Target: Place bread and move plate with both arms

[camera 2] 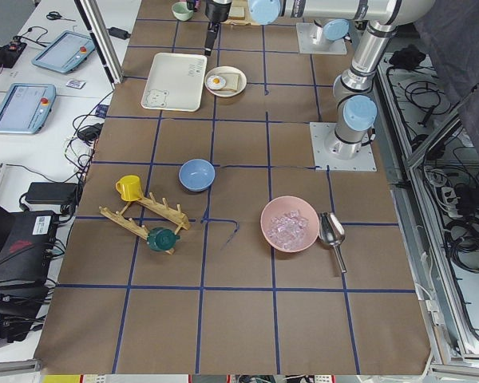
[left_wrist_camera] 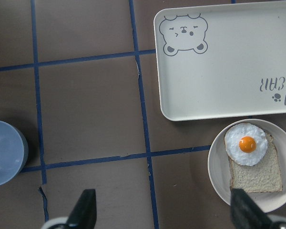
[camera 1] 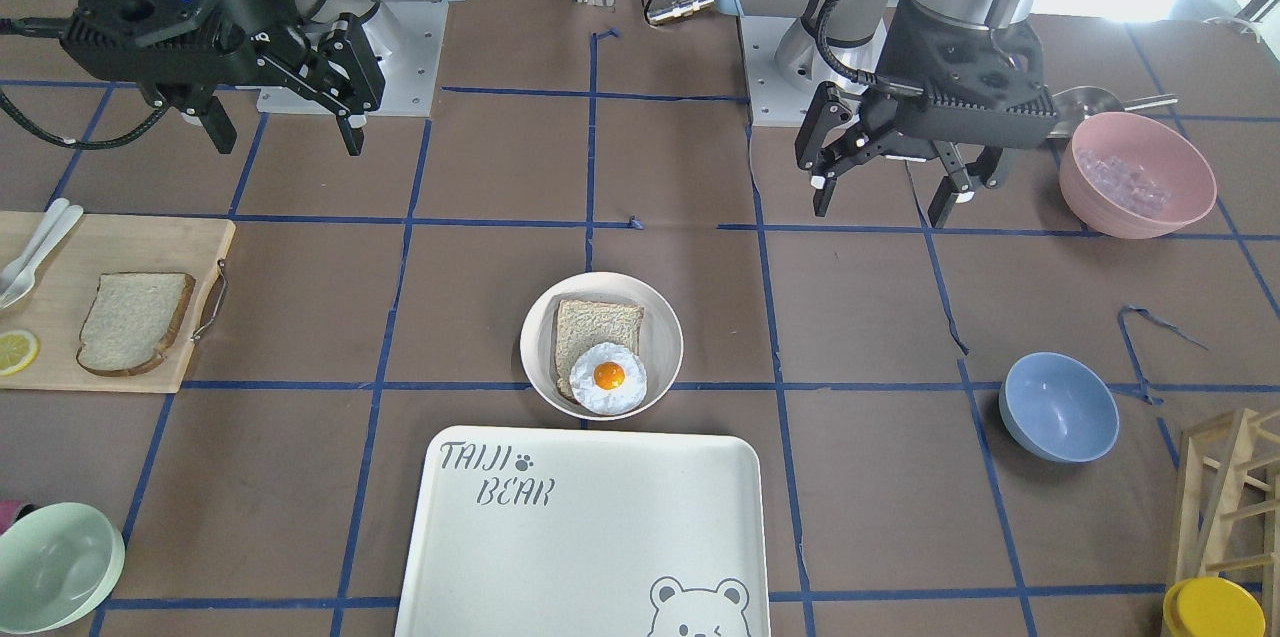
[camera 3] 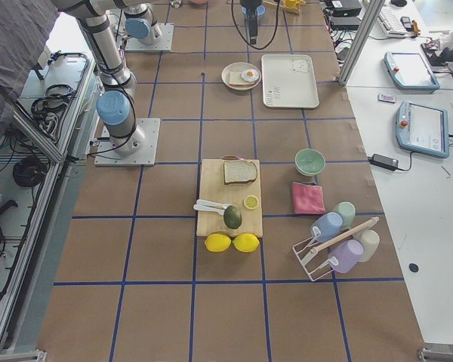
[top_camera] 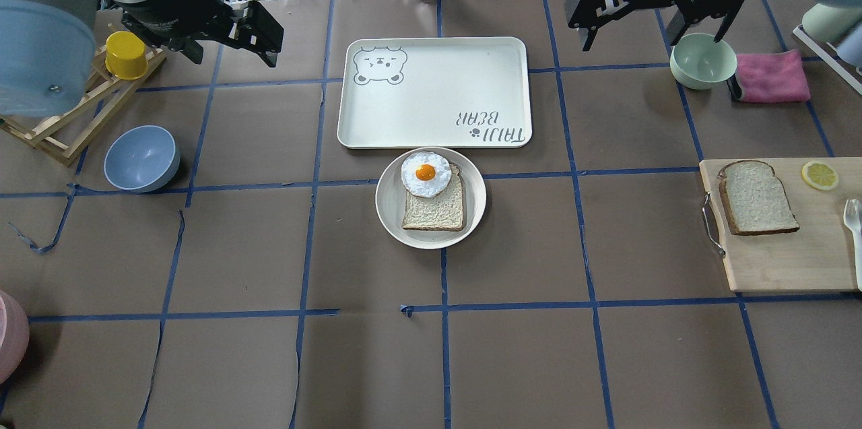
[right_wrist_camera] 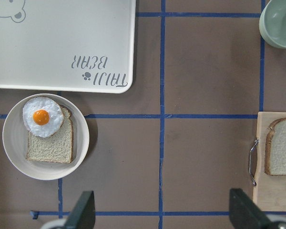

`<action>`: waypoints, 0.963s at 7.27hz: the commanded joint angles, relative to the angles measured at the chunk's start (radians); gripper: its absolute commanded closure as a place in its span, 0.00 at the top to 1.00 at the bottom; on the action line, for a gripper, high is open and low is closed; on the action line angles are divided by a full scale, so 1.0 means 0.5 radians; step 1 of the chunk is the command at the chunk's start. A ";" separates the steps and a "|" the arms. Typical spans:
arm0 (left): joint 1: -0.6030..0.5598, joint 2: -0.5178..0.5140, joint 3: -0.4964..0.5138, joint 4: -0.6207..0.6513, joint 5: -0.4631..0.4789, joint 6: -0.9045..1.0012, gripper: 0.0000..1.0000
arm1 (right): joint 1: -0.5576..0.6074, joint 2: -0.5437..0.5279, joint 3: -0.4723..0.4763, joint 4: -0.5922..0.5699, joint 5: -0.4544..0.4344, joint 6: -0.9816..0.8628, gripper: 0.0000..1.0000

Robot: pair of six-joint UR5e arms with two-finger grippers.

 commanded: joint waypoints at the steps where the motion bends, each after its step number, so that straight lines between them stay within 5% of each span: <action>1: 0.000 -0.020 0.001 -0.001 0.005 0.020 1.00 | 0.010 0.003 0.001 0.014 0.099 -0.007 1.00; 7: 0.027 -0.035 0.001 0.002 -0.019 0.048 1.00 | 0.001 0.009 0.032 0.004 0.078 -0.026 1.00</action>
